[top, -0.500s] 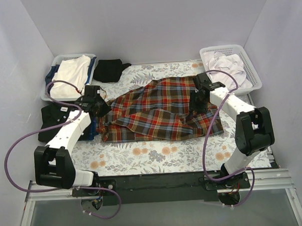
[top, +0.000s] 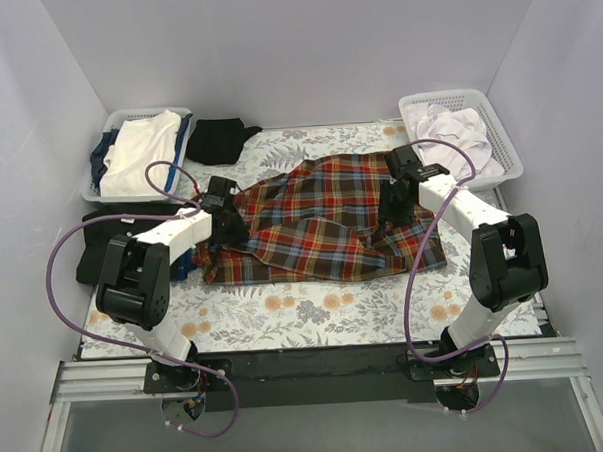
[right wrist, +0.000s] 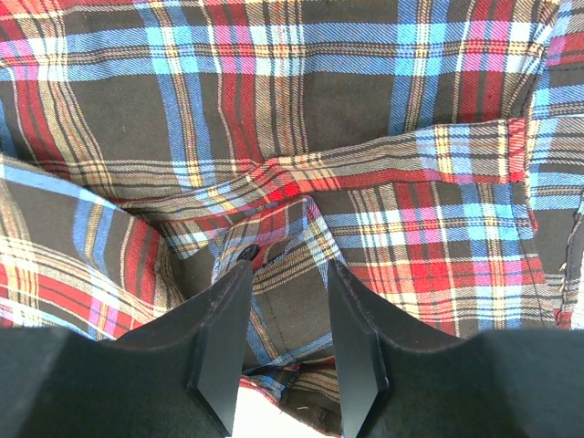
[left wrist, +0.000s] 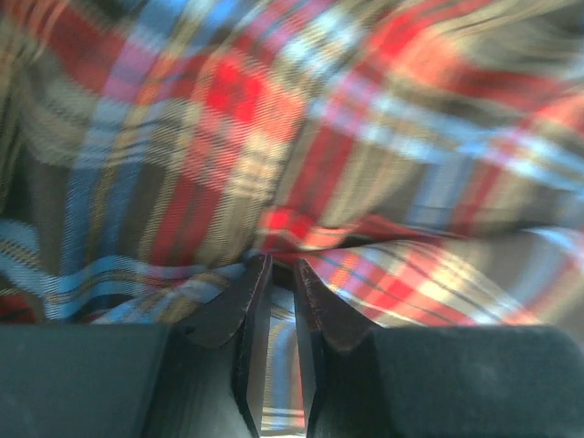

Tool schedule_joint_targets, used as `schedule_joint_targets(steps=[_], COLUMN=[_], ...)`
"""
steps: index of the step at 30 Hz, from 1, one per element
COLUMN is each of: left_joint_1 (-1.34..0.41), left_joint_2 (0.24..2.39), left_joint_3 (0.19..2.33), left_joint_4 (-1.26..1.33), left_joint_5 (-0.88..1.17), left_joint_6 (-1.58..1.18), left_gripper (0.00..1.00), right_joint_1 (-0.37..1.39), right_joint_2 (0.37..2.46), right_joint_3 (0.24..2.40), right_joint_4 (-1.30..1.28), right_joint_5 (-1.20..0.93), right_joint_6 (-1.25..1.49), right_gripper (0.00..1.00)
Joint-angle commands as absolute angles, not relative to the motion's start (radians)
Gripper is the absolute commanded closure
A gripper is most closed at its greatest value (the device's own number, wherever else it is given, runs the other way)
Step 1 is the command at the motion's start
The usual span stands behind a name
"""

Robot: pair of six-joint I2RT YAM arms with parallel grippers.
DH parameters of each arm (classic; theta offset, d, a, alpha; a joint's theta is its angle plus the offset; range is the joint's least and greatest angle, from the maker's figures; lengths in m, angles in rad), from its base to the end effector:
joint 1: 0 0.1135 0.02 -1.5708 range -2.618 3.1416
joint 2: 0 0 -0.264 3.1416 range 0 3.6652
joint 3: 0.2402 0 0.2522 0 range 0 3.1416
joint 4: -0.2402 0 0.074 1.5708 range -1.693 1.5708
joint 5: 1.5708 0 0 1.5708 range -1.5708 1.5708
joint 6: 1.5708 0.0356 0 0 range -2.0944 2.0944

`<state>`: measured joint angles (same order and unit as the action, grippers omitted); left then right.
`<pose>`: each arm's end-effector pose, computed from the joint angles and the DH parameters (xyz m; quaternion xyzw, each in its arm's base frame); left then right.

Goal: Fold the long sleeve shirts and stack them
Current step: Fold the shirt

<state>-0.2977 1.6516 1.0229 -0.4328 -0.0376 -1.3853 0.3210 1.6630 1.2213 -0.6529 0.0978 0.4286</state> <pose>0.3141 -0.0950 0.1854 -0.5047 0.8256 -0.1757 0.1814 0.3252 0.1045 0.2286 0.0637 0.9686 0.0420 0.2366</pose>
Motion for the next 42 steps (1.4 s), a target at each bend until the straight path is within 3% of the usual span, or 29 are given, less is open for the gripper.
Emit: schedule_joint_targets(steps=[1, 19, 25, 42], left_joint_1=[-0.302, -0.311, -0.316, -0.314], left_joint_2=[1.657, 1.712, 1.721, 1.712], left_joint_3=[0.982, 0.888, 0.893, 0.894], left_joint_4=[-0.512, -0.548, -0.545, -0.551], left_joint_5=[-0.159, -0.210, -0.202, -0.207], left_joint_6=[-1.391, -1.431, -1.433, -1.430], left_gripper=[0.85, 0.89, 0.90, 0.90], right_joint_1=[0.318, 0.327, 0.333, 0.360], right_joint_2=[1.657, 1.533, 1.675, 1.827], right_joint_3=[1.226, 1.135, 1.160, 1.172], right_joint_4=[-0.634, -0.540, -0.574, -0.583], right_joint_5=[0.086, 0.088, 0.008, -0.023], right_joint_6=[0.440, 0.459, 0.419, 0.388], right_gripper=[0.53, 0.52, 0.53, 0.51])
